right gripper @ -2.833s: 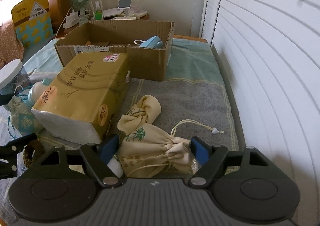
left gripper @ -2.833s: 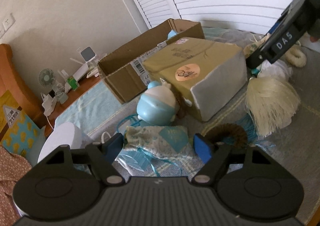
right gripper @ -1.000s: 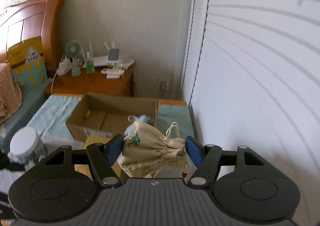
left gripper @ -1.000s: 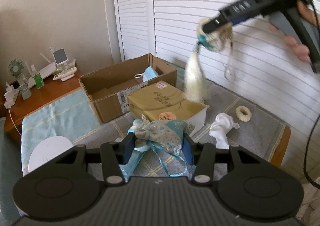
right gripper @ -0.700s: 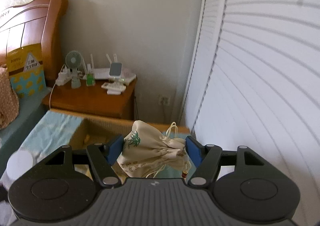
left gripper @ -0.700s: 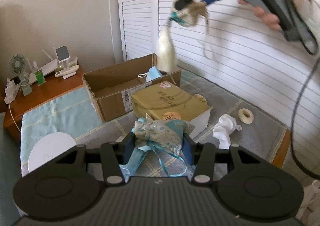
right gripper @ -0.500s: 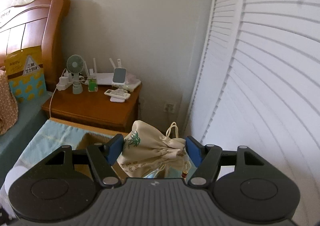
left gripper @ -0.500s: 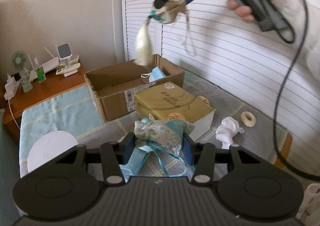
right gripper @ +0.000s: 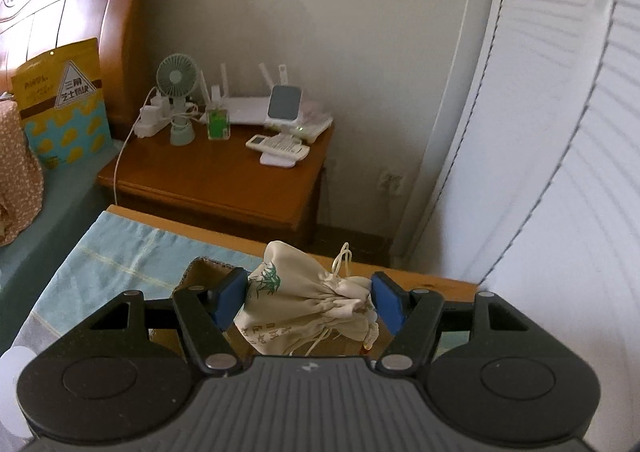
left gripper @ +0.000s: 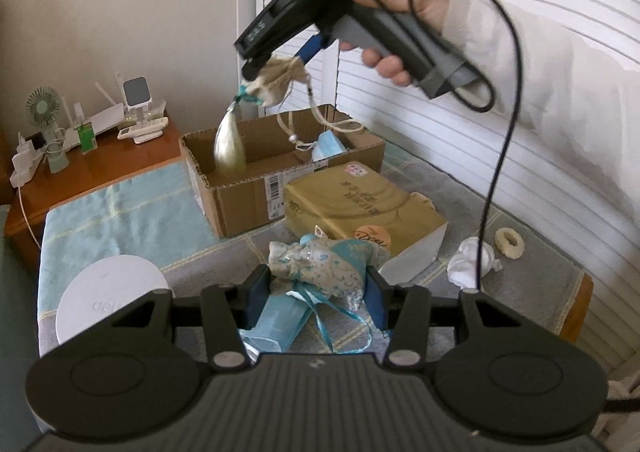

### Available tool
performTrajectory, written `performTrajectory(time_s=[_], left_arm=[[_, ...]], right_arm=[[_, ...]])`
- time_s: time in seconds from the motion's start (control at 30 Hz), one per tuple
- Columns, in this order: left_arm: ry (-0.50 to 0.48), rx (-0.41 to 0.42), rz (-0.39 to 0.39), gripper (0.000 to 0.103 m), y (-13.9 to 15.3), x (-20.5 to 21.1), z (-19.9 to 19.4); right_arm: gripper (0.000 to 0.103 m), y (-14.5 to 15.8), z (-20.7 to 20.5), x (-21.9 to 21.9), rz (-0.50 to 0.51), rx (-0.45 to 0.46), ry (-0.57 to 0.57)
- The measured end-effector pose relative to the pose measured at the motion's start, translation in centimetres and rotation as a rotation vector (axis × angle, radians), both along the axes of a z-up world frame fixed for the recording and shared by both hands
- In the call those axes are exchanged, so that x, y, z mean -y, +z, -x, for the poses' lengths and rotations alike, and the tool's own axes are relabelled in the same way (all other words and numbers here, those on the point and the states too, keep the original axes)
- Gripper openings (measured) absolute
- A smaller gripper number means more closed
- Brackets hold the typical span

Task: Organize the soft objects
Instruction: 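Lower the pouch into the box and open the right gripper, then carry the blue bundle into the box and open the left gripper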

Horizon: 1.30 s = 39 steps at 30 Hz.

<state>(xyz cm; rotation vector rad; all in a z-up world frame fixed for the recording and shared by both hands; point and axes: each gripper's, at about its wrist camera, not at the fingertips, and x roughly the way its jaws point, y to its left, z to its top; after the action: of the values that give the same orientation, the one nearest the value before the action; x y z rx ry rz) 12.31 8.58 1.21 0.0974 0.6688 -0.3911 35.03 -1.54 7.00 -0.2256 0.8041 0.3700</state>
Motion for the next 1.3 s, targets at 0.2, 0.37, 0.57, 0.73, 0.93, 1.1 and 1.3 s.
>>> performTrajectory(time_s=[0.2, 0.37, 0.57, 0.73, 0.93, 1.1, 1.3], left_arm=[[0.000, -0.011, -0.002, 0.049, -0.3, 0.1, -0.4], [0.004, -0.017, -0.001, 0.049, -0.3, 0.1, -0.6], [0.013, -0.013, -0.009, 0.049, 0.1, 0.2, -0.6], [0.024, -0.015, -0.028, 0.049, 0.5, 0.5, -0.6], [0.042, -0.034, -0.012, 0.049, 1.5, 0.3, -0.9], [0.058, -0.018, -0.030, 0.049, 3.3, 0.8, -1.9], [0.070, 0.019, -0.024, 0.049, 6.1, 1.9, -4.7]], right_arm=[[0.081, -2.7, -1.2, 0.0, -0.027, -0.073, -0.009], [0.100, -3.5, -0.9, 1.5, -0.056, -0.085, -0.049], [0.103, -2.9, 1.2, 2.9, -0.047, -0.072, -0.046], [0.103, -2.4, 4.5, 4.4, -0.042, -0.047, -0.053], [0.103, -1.7, 9.4, 7.0, -0.058, -0.009, -0.085], [0.103, -1.8, 13.8, 8.8, -0.039, 0.030, -0.112], [0.103, -2.8, 17.4, 11.1, -0.071, 0.015, -0.139]])
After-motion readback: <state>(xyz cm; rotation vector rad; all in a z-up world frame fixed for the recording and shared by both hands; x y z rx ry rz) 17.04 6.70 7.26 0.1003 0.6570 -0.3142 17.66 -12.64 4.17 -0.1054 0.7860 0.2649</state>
